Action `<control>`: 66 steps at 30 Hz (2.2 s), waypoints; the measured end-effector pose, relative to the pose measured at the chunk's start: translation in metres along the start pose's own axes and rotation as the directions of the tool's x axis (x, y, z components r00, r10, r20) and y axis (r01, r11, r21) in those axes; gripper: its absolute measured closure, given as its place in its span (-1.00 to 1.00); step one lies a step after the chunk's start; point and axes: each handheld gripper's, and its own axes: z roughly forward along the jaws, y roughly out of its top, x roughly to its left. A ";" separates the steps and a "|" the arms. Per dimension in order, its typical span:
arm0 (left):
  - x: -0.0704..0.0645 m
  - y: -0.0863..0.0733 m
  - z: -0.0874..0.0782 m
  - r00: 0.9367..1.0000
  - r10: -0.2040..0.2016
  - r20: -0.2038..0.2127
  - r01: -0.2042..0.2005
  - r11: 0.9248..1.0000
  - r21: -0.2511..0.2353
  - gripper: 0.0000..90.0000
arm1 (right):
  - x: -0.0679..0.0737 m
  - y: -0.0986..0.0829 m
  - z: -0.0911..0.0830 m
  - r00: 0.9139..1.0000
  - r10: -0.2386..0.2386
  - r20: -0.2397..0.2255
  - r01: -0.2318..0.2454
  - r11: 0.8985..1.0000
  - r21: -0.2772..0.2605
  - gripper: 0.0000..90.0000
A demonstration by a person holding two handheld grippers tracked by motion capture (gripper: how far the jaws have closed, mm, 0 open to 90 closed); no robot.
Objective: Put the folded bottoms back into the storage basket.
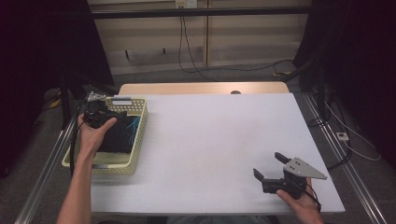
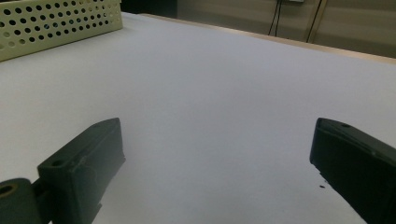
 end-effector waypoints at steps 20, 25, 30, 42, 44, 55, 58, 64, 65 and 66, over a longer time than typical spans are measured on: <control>-0.012 -0.008 -0.031 0.998 0.061 -0.009 -0.062 0.994 -0.095 -0.82 | -0.003 -0.001 0.002 1.000 0.007 -0.002 -0.007 1.000 -0.008 -0.94; -0.012 -0.010 -0.039 0.999 0.054 -0.010 -0.054 0.994 -0.095 -0.81 | -0.004 -0.002 0.002 1.000 0.010 0.006 -0.010 1.000 -0.007 -0.94; -0.018 -0.013 -0.047 0.998 0.057 -0.022 -0.058 0.995 -0.086 -0.80 | -0.004 -0.001 0.002 1.000 0.007 0.014 -0.007 1.000 -0.008 -0.94; -0.029 -0.022 -0.070 0.993 0.119 -0.021 -0.120 0.986 -0.119 -0.80 | -0.001 0.000 0.000 1.000 0.006 0.026 -0.006 1.000 -0.015 -0.93; -0.029 -0.025 -0.075 0.992 0.125 -0.027 -0.127 0.985 -0.113 -0.80 | -0.002 0.000 0.000 1.000 0.008 0.030 -0.007 1.000 -0.015 -0.93; -0.024 -0.043 -0.095 0.997 0.055 -0.045 -0.061 0.988 -0.141 -0.79 | -0.001 0.000 -0.001 0.999 0.005 0.034 -0.005 1.000 -0.015 -0.93; -0.027 -0.049 -0.100 0.996 0.065 -0.054 -0.072 0.988 -0.134 -0.79 | -0.001 0.001 0.000 1.000 0.004 0.029 -0.004 1.000 -0.017 -0.93; -0.035 -0.058 -0.115 0.994 0.072 -0.077 -0.082 0.987 -0.140 -0.79 | 0.001 0.002 0.002 1.000 -0.001 0.021 0.002 1.000 -0.014 -0.93; -0.036 -0.059 -0.117 0.995 0.070 -0.075 -0.081 0.986 -0.146 -0.80 | 0.001 0.002 0.001 1.000 -0.001 0.021 0.001 1.000 -0.015 -0.93; -0.037 -0.061 -0.119 0.994 0.076 -0.072 -0.086 0.985 -0.148 -0.80 | 0.000 0.002 0.001 1.000 0.001 0.021 -0.001 1.000 -0.016 -0.93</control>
